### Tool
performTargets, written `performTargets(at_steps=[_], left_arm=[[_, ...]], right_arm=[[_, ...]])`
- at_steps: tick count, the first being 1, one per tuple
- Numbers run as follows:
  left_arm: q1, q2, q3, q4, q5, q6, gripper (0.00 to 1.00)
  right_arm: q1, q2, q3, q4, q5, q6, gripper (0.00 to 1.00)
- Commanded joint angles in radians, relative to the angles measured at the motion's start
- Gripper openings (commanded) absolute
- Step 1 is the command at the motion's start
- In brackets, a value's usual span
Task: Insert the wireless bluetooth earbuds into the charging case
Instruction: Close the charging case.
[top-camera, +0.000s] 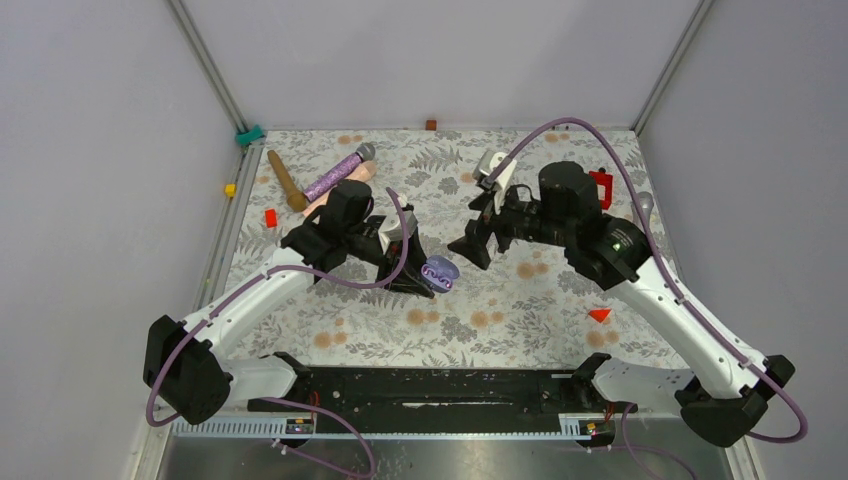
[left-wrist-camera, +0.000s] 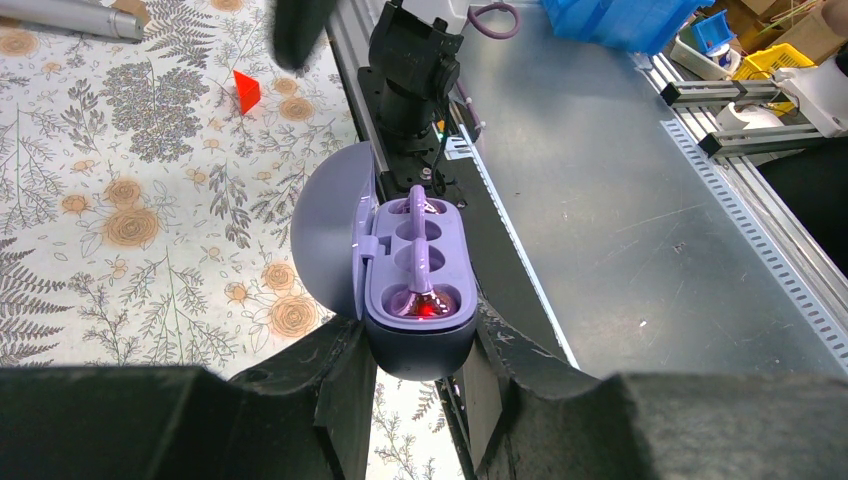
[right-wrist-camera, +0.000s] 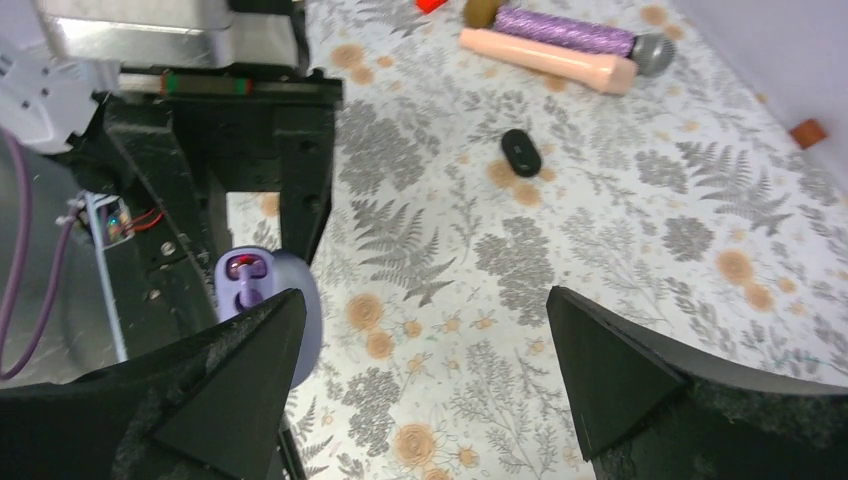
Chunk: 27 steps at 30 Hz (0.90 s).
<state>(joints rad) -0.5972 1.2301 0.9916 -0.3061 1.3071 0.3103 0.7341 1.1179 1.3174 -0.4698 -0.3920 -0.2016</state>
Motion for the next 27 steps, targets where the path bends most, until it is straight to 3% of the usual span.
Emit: performTargets(at_steps=[1, 6, 17, 24, 27], left_arm=[[-0.002, -0.02, 0.013, 0.014, 0.023, 0.012, 0.0], [-0.003, -0.021, 0.013, 0.013, 0.02, 0.012, 0.0], [-0.003, -0.012, 0.018, 0.013, 0.014, 0.006, 0.0], [-0.003, 0.001, 0.024, 0.013, -0.008, 0.006, 0.0], [-0.002, 0.015, 0.03, 0.012, -0.049, 0.007, 0.0]], right_arm=[[-0.034, -0.007, -0.009, 0.064, 0.071, 0.023, 0.99], [-0.033, 0.061, 0.007, 0.018, 0.071, -0.012, 0.99], [-0.032, 0.07, 0.05, -0.101, -0.139, -0.091, 0.99], [-0.032, 0.008, 0.056, -0.156, -0.443, -0.123, 0.99], [-0.033, -0.006, 0.079, -0.149, -0.338, -0.107, 0.99]])
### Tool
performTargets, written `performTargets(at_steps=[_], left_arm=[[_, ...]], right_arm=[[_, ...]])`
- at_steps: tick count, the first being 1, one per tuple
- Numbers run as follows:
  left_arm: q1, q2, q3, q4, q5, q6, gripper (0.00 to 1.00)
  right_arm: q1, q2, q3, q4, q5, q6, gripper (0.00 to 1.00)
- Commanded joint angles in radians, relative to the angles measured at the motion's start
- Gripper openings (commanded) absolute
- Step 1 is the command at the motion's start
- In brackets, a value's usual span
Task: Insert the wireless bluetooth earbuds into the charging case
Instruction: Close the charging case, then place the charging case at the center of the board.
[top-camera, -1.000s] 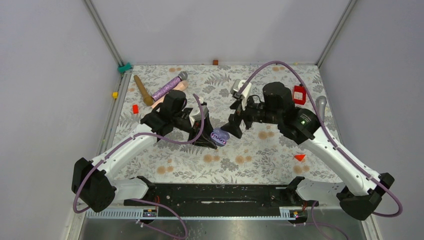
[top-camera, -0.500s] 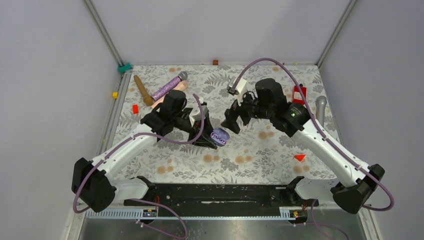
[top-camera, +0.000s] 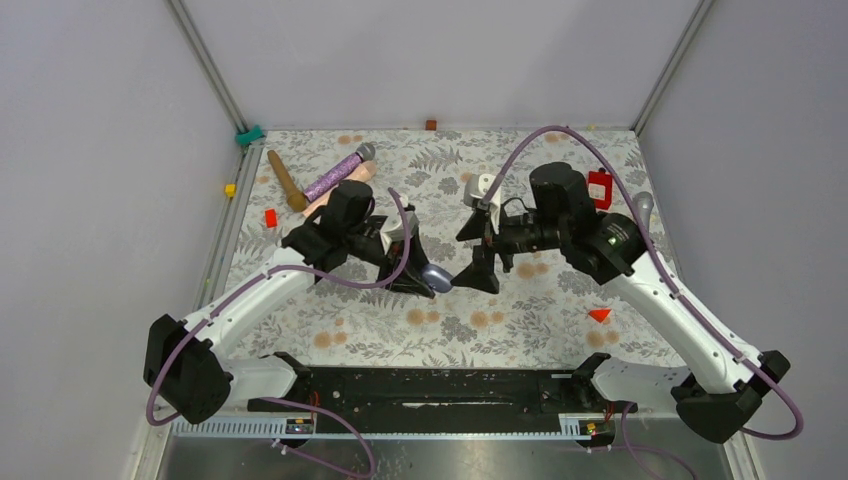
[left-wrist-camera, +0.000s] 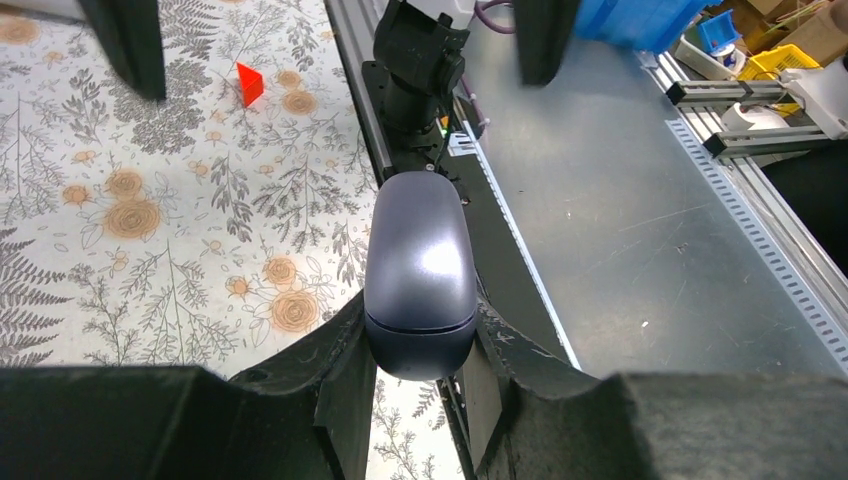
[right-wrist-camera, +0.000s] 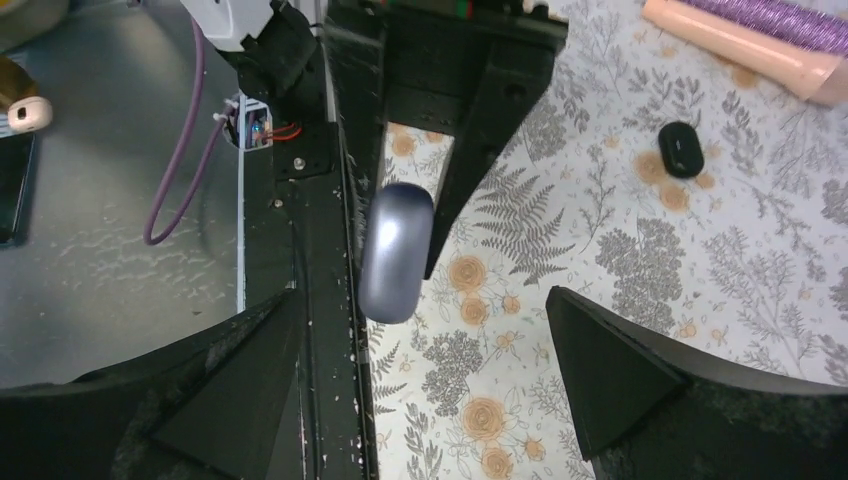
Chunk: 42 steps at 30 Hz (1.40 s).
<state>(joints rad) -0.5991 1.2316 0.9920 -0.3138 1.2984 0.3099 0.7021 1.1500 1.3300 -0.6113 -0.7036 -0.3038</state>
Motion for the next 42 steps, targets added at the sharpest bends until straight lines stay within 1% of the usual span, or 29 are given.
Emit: performTargets(at_steps=[1, 3, 5, 8, 10, 13, 15, 18, 21, 24, 27, 30, 32, 34, 37, 40, 42], left_arm=[[-0.002, 0.023, 0.036, 0.02, -0.065, 0.004, 0.0], [-0.008, 0.053, 0.055, 0.021, -0.132, -0.01, 0.0], [-0.015, 0.093, 0.084, 0.021, -0.188, -0.032, 0.0], [-0.018, 0.166, 0.147, 0.01, -0.248, -0.061, 0.0], [-0.022, 0.236, 0.196, 0.009, -0.283, -0.091, 0.0], [-0.031, 0.339, 0.295, 0.012, -0.311, -0.142, 0.0], [-0.041, 0.412, 0.34, 0.061, -0.315, -0.225, 0.0], [-0.062, 0.518, 0.387, 0.181, -0.362, -0.388, 0.0], [-0.078, 0.647, 0.456, 0.24, -0.432, -0.528, 0.0], [-0.084, 0.79, 0.553, 0.252, -0.459, -0.639, 0.0], [-0.084, 0.917, 0.659, 0.244, -0.476, -0.728, 0.0], [-0.084, 1.033, 0.773, 0.2, -0.486, -0.778, 0.0], [-0.085, 1.084, 0.85, 0.149, -0.512, -0.802, 0.0], [-0.085, 1.125, 0.895, 0.116, -0.541, -0.829, 0.0], [-0.088, 1.178, 0.951, 0.051, -0.589, -0.859, 0.0], [-0.093, 1.214, 0.974, 0.015, -0.631, -0.877, 0.0], [-0.095, 1.233, 0.994, -0.007, -0.643, -0.878, 0.04]], right_arm=[[-0.004, -0.044, 0.077, -0.008, 0.06, -0.007, 0.99], [-0.028, -0.056, 0.09, -0.006, 0.23, -0.021, 0.98], [-0.08, -0.073, 0.086, 0.005, 0.362, -0.024, 0.98], [-0.135, -0.117, 0.032, 0.026, 0.551, -0.058, 0.99], [-0.178, -0.158, -0.029, 0.06, 0.648, -0.075, 0.99], [-0.253, -0.22, -0.119, 0.118, 0.792, -0.059, 0.99], [-0.317, -0.257, -0.173, 0.163, 0.848, -0.014, 0.99], [-0.426, -0.319, -0.26, 0.248, 0.868, 0.055, 0.99], [-0.511, -0.354, -0.301, 0.296, 0.871, 0.084, 0.99], [-0.548, -0.372, -0.316, 0.303, 0.885, 0.101, 0.99], [-0.557, -0.388, -0.337, 0.31, 0.854, 0.105, 0.99], [-0.562, -0.392, -0.347, 0.312, 0.857, 0.104, 0.99], [-0.562, -0.4, -0.351, 0.312, 0.859, 0.104, 0.99], [-0.563, -0.406, -0.352, 0.313, 0.855, 0.108, 0.99], [-0.562, -0.41, -0.357, 0.314, 0.85, 0.113, 0.99], [-0.562, -0.409, -0.36, 0.313, 0.845, 0.117, 0.99], [-0.563, -0.407, -0.362, 0.316, 0.843, 0.12, 0.99]])
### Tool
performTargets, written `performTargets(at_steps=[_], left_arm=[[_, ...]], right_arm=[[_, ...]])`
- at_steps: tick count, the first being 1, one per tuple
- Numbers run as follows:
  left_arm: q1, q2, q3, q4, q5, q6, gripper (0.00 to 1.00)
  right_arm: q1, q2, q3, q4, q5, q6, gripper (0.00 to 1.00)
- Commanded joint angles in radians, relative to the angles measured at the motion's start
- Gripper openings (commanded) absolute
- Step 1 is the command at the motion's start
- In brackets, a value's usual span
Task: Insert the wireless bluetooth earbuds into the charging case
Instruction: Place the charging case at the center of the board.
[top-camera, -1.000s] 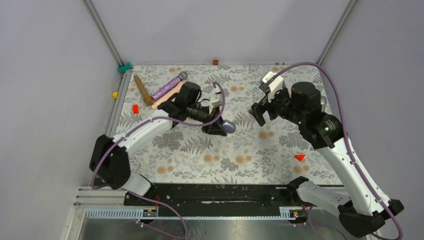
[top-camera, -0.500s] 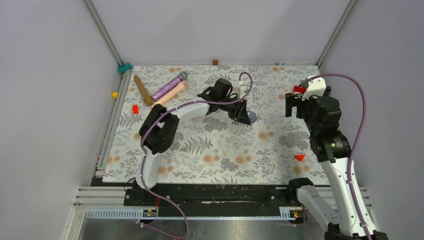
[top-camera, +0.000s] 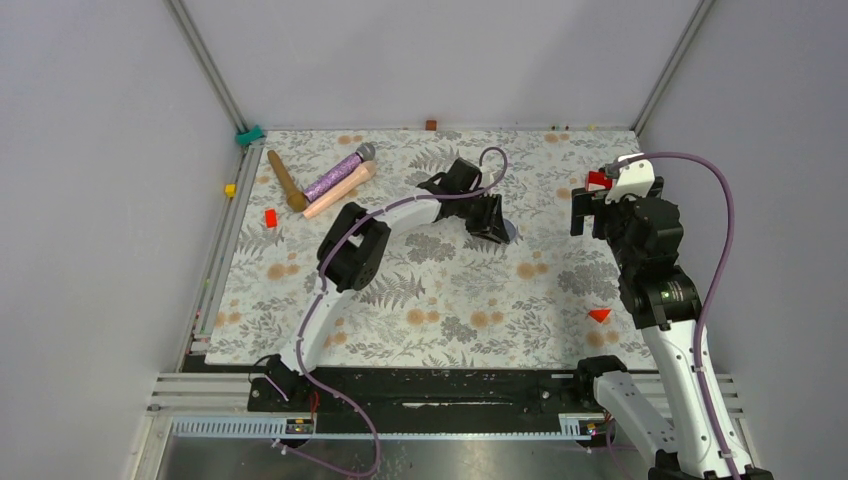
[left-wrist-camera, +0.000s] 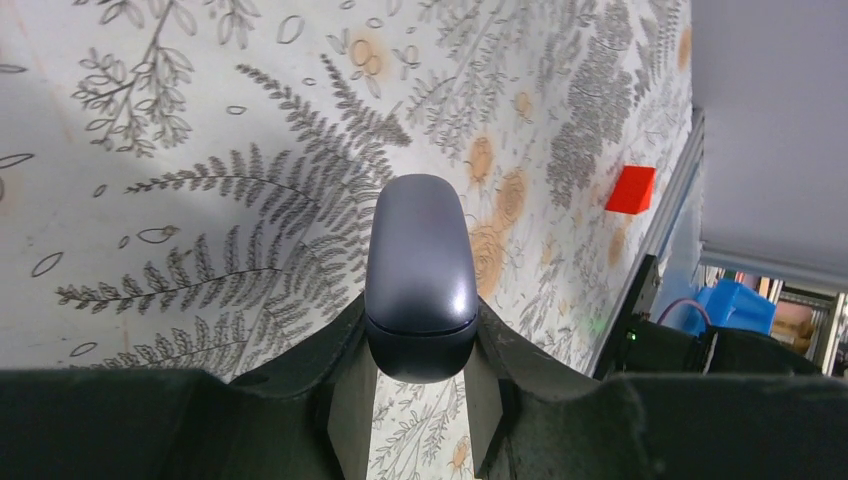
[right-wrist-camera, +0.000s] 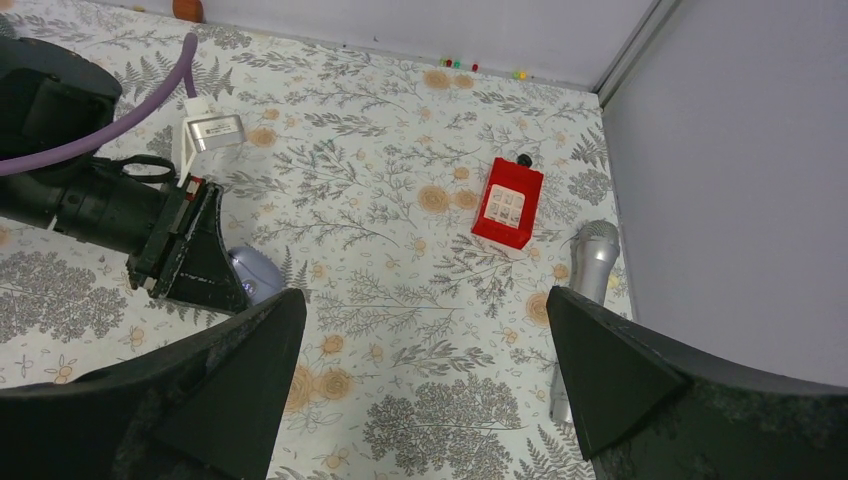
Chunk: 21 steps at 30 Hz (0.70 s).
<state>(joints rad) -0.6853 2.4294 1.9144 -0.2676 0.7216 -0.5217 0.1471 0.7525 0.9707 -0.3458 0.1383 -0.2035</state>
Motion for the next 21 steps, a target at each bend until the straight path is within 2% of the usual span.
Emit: performTargets(at_steps=[1, 5, 13, 15, 16, 17, 18, 21], left_arm=[[-0.011, 0.042, 0.079, -0.062, -0.071, -0.048, 0.05], [-0.01, 0.062, 0.095, -0.072, -0.079, -0.062, 0.11], [-0.01, 0.074, 0.097, -0.103, -0.099, -0.073, 0.39], [-0.01, 0.064, 0.078, -0.106, -0.105, -0.075, 0.52], [-0.01, 0.059, 0.069, -0.103, -0.103, -0.077, 0.64], [-0.011, 0.054, 0.06, -0.1, -0.104, -0.076, 0.83], [-0.01, 0.048, 0.052, -0.099, -0.107, -0.075, 0.96], [-0.01, 0.035, 0.034, -0.101, -0.113, -0.071, 0.99]], right_arm=[[-0.007, -0.011, -0.002, 0.051, 0.002, 0.019, 0.99], [-0.007, -0.015, -0.004, 0.052, 0.008, 0.019, 0.99], [-0.007, -0.021, -0.003, 0.053, 0.019, 0.023, 0.99], [-0.007, -0.021, -0.003, 0.054, 0.023, 0.023, 0.99], [-0.007, -0.021, -0.003, 0.053, 0.023, 0.023, 0.99], [-0.007, -0.021, -0.003, 0.053, 0.022, 0.023, 0.99], [-0.007, -0.021, -0.003, 0.054, 0.021, 0.023, 0.99], [-0.007, -0.019, -0.004, 0.057, 0.024, 0.023, 0.99]])
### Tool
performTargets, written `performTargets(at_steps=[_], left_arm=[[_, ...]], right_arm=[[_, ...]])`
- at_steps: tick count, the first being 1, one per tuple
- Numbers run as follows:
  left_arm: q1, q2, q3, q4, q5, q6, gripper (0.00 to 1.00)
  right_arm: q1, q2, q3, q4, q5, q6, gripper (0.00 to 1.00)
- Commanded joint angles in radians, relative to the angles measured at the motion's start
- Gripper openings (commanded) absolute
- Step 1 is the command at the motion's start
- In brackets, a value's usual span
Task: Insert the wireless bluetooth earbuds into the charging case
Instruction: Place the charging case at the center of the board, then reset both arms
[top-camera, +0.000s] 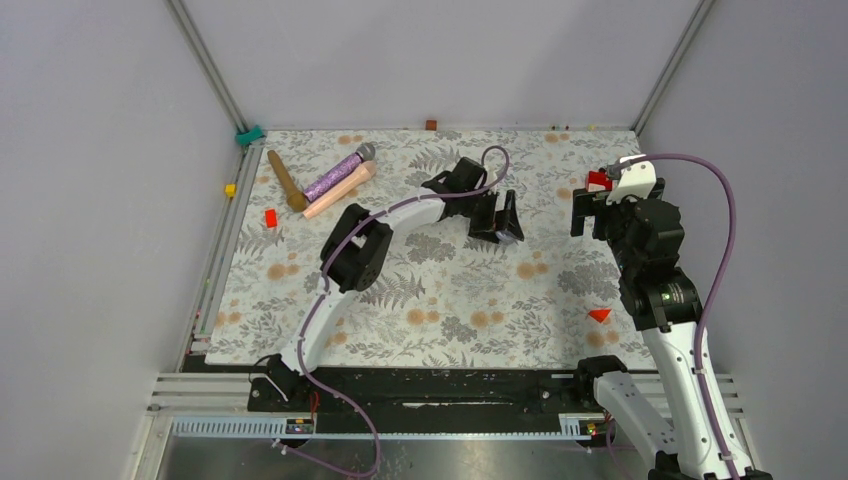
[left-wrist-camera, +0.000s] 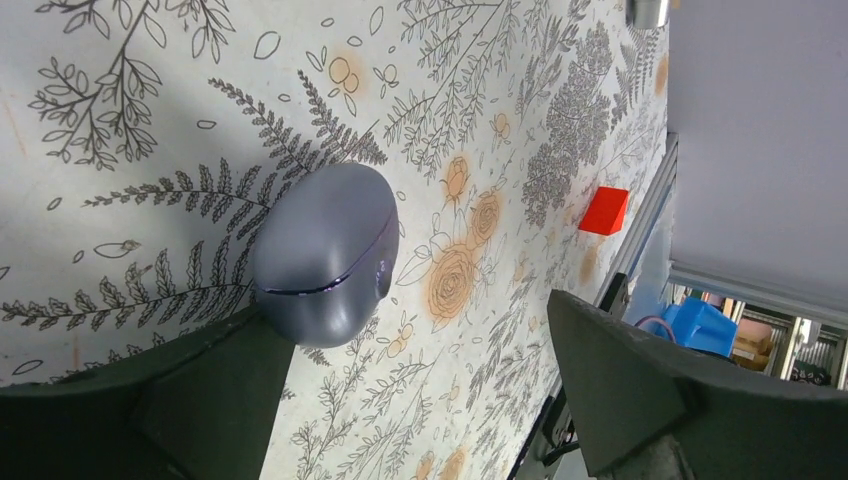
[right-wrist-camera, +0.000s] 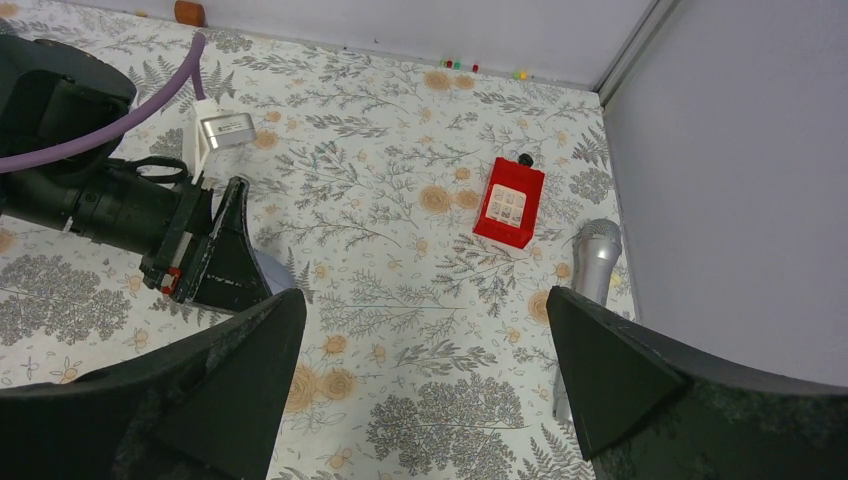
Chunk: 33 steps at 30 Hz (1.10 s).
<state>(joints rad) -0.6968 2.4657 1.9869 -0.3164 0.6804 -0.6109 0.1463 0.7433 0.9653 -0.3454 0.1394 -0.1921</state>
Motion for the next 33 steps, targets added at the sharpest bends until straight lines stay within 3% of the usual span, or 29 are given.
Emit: performTargets(at_steps=[1, 10, 18, 25, 29, 33], left_arm=[[0.0, -0.008, -0.047, -0.052, -0.075, 0.019, 0.99], [0.009, -0.165, -0.222, -0.063, -0.135, 0.105, 0.99], [0.089, -0.375, -0.321, -0.209, -0.199, 0.37, 0.99], [0.258, -0.802, -0.386, -0.386, -0.201, 0.601, 0.99], [0.388, -1.105, -0.429, -0.549, -0.218, 0.725, 0.99], [0.449, -1.494, -0.659, -0.518, -0.35, 0.852, 0.99]], right_arm=[[-0.006, -0.011, 0.001, 0.057, 0.023, 0.011, 0.99], [-0.006, -0.006, 0.004, 0.062, 0.042, 0.005, 0.99], [-0.009, -0.013, 0.029, 0.035, 0.038, -0.019, 0.99], [-0.009, -0.078, 0.144, -0.232, -0.216, -0.089, 0.99], [-0.009, -0.219, 0.095, -0.249, -0.173, -0.055, 0.99], [-0.007, -0.318, 0.115, -0.341, -0.112, 0.004, 0.99]])
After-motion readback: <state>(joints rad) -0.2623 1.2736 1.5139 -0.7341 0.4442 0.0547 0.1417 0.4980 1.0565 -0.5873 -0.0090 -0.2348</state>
